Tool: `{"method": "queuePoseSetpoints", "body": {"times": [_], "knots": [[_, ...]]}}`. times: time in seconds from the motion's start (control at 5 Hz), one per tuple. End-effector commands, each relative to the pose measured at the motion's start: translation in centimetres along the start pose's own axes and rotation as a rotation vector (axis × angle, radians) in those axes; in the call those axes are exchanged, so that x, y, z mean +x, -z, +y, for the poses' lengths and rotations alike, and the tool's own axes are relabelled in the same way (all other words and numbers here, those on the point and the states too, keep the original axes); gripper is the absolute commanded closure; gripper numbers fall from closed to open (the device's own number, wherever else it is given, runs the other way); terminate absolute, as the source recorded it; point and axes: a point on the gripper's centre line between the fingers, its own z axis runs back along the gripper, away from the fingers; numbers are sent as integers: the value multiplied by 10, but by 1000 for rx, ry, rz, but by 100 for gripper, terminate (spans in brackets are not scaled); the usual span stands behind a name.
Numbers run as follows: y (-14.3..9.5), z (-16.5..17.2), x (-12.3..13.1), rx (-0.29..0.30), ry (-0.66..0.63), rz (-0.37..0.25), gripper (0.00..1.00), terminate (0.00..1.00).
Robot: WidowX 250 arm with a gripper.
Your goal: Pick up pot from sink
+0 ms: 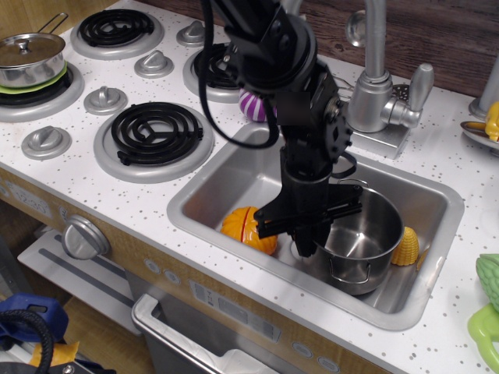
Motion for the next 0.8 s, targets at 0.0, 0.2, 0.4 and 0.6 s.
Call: {"method": "queuePoseSetpoints", "body": {"times": [0.0,0.2,0.4,0.6], "knots": [[-63,-20,24,-51,3,-63,100,0],[-81,-22,29,-11,1,-76,100,0],[-94,-20,32,34,11,-93,100,0],[-101,-18,34,69,39,-99,100,100]]}}
